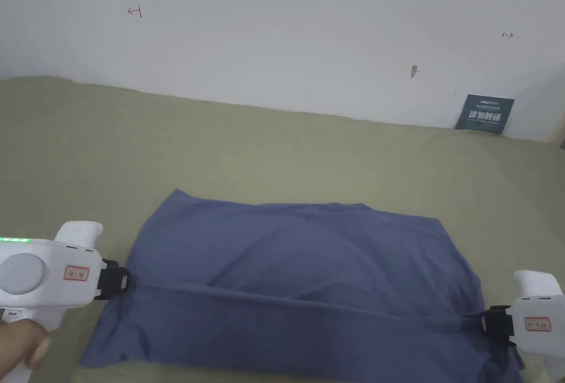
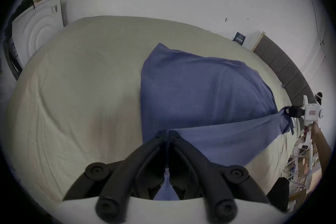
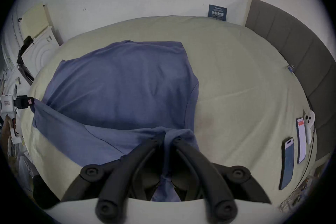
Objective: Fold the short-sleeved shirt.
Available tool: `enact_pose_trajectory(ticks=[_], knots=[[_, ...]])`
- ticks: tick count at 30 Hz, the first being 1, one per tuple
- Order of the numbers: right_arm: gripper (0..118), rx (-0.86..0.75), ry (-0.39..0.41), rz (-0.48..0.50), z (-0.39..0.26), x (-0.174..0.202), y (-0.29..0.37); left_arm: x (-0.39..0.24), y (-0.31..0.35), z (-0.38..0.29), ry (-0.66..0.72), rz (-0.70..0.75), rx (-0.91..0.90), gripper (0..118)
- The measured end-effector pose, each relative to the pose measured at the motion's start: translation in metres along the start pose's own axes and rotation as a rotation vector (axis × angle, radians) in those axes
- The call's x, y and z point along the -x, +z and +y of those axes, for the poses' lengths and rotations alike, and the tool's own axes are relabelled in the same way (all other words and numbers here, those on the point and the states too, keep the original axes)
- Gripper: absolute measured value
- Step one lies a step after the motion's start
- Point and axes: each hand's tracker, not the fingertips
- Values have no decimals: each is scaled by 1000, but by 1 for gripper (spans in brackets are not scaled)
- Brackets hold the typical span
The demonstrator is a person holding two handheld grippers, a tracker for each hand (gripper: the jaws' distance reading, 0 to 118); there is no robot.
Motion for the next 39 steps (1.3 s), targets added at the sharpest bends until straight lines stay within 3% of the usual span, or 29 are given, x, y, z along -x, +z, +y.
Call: enact_pose_trajectory(ticks=[2,3,4,5,6,7,8,11,15,17,18,19,20,22,30,31,32,33,34,35,39], knots=[[11,2,0,-6,4,1,-11,3,-8,1,11,2,27,3],[18,0,8,-11,5,2,-16,4,-12,1,10,-2,36,4],[39,-2,21,-27,5,2,-22,5,-16,0,8,5,36,13],[56,3,24,-53,5,2,-27,5,-18,-1,7,18,37,34],[74,22,32,-98,4,2,-31,7,-21,-2,13,44,34,64],[82,26,22,-110,2,0,-33,11,-23,-1,29,109,34,93],[78,19,7,-100,-1,-3,-30,14,-23,-3,50,136,43,94],[80,-97,-84,-38,-14,-10,-7,25,-3,-8,141,78,-15,91],[80,-167,-83,-48,-38,-7,34,19,36,-26,164,58,-96,87],[72,-168,-78,-38,-53,1,56,9,56,-43,147,28,-125,64],[59,-163,-74,-36,-60,3,62,6,61,-51,139,20,-129,43],[28,-156,-65,-32,-68,6,67,1,66,-60,127,17,-125,10],[13,-142,-48,-35,-75,5,65,-5,70,-71,112,24,-124,1],[8,-120,-27,-80,-92,11,70,-12,78,-90,83,18,-110,0],[6,-94,-59,-48,-122,16,78,-8,65,-124,113,-26,-21,0],[6,-95,-61,-46,-122,16,79,-5,63,-119,130,-37,-14,4],[6,-96,-61,-46,-120,17,81,-4,61,-115,134,-25,-19,21],[6,-98,-60,-45,-120,16,81,-6,61,-110,132,-10,-29,56],[6,-99,-57,-45,-119,16,81,-5,58,-105,113,23,-50,102],[6,-99,-53,-45,-118,15,81,-4,53,-101,106,27,-50,112],[6,-98,-36,-40,-117,14,79,7,32,-83,124,1,-52,111]])
